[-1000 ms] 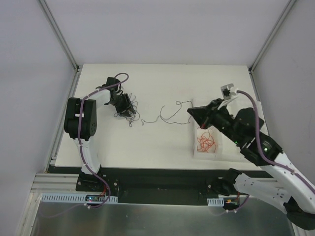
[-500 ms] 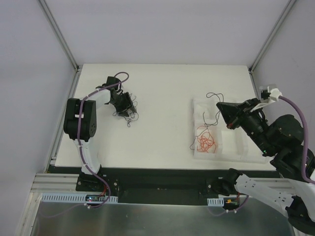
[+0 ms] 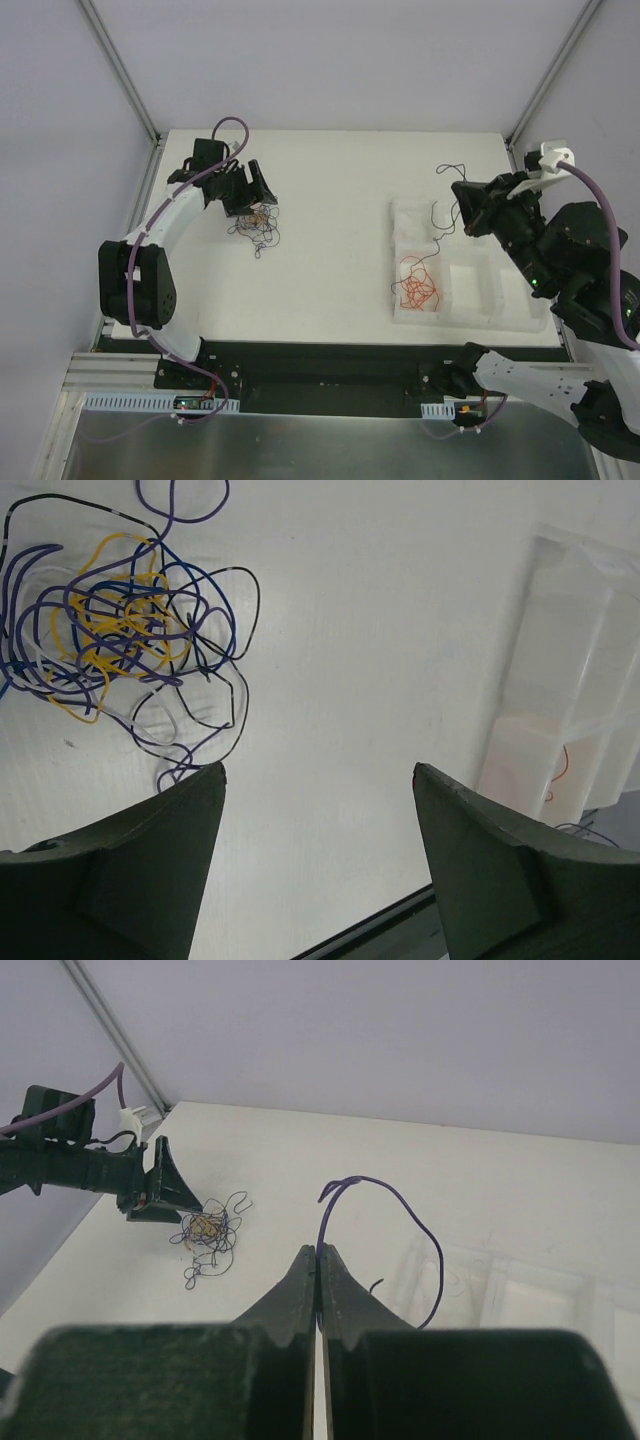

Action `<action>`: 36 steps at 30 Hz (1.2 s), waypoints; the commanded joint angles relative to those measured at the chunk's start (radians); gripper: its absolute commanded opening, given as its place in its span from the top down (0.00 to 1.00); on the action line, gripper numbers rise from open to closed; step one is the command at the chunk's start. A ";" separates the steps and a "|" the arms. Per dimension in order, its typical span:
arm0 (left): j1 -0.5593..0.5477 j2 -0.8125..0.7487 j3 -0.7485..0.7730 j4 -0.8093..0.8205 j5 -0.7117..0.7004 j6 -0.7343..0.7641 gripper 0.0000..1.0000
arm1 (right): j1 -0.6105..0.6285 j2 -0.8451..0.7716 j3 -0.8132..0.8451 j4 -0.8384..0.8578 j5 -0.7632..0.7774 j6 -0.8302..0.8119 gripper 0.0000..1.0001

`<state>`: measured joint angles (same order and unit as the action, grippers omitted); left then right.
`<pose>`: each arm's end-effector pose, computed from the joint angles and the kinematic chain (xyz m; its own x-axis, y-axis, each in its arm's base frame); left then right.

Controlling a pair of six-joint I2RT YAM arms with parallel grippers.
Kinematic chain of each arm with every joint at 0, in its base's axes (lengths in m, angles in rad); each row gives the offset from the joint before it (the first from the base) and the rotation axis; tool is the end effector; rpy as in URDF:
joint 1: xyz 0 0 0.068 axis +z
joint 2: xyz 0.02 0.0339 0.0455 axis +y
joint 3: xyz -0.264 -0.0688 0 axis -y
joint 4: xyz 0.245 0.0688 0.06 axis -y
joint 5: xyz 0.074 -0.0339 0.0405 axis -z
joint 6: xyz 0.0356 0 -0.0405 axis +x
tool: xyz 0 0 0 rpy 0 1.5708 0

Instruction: Untangle the cables

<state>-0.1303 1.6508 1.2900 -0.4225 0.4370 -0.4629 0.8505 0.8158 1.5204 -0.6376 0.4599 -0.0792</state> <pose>0.3617 -0.0626 0.2713 -0.8114 -0.3017 -0.5007 0.0590 0.8099 -0.5836 0.0729 0.0591 0.5173 0.0742 -0.0229 -0.9970 -0.3767 0.9250 -0.0493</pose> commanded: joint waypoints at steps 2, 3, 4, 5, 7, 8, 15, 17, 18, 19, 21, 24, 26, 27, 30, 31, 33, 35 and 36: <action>-0.003 -0.092 -0.041 0.021 0.063 0.020 0.25 | -0.002 0.115 0.132 0.000 0.072 -0.091 1.00; -0.003 -0.100 -0.050 0.028 0.072 0.012 0.25 | -0.005 0.134 0.153 0.000 0.075 -0.100 1.00; -0.003 -0.105 -0.058 0.042 0.091 0.006 0.25 | -0.007 0.153 0.176 -0.002 0.083 -0.106 1.00; -0.003 -0.109 -0.069 0.051 0.110 -0.003 0.25 | -0.008 0.172 0.193 -0.005 0.095 -0.113 1.00; -0.003 -0.111 -0.077 0.067 0.138 -0.014 0.24 | -0.016 0.203 0.214 -0.010 0.115 -0.122 1.00; -0.003 -0.112 -0.080 0.071 0.147 -0.016 0.24 | -0.025 0.212 0.219 -0.011 0.121 -0.125 1.00; -0.011 -0.121 -0.101 0.100 0.186 -0.033 0.23 | -0.184 0.299 0.317 -0.062 0.011 -0.073 1.00; -0.014 -0.114 -0.104 0.106 0.193 -0.033 0.23 | -0.240 0.339 0.397 -0.091 -0.035 -0.064 1.00; -0.014 -0.111 -0.104 0.108 0.193 -0.033 0.23 | -0.260 0.364 0.440 -0.109 -0.056 -0.062 1.00; -0.015 -0.105 -0.106 0.110 0.197 -0.033 0.23 | -0.275 0.385 0.492 -0.125 -0.067 -0.062 1.00; -0.017 -0.095 -0.101 0.111 0.207 -0.033 0.23 | -0.304 0.431 0.585 -0.157 -0.078 -0.077 1.00; -0.017 -0.086 -0.103 0.111 0.213 -0.034 0.23 | -0.355 0.491 0.708 -0.197 -0.084 -0.097 0.99; -0.019 -0.082 -0.104 0.116 0.215 -0.036 0.23 | -0.407 0.513 0.751 -0.209 -0.108 -0.087 1.00; -0.020 -0.080 -0.104 0.117 0.218 -0.036 0.23 | -0.431 0.523 0.773 -0.211 -0.128 -0.076 1.00; -0.022 -0.069 -0.101 0.119 0.232 -0.036 0.23 | -0.488 0.551 0.804 -0.212 -0.165 -0.077 1.00; -0.020 -0.066 -0.101 0.119 0.232 -0.036 0.23 | -0.505 0.554 0.796 -0.214 -0.171 -0.077 1.00; -0.020 -0.059 -0.101 0.120 0.235 -0.034 0.23 | -0.547 0.543 0.752 -0.221 -0.185 -0.067 1.00; -0.020 -0.052 -0.101 0.119 0.233 -0.031 0.23 | -0.577 0.513 0.680 -0.221 -0.196 -0.054 1.00; -0.020 -0.048 -0.101 0.119 0.236 -0.033 0.23 | -0.588 0.496 0.651 -0.221 -0.195 -0.057 1.00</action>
<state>-0.1390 1.5845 1.1938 -0.3187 0.6395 -0.4881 0.3103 1.3457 2.2532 -0.8268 0.3027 -0.1524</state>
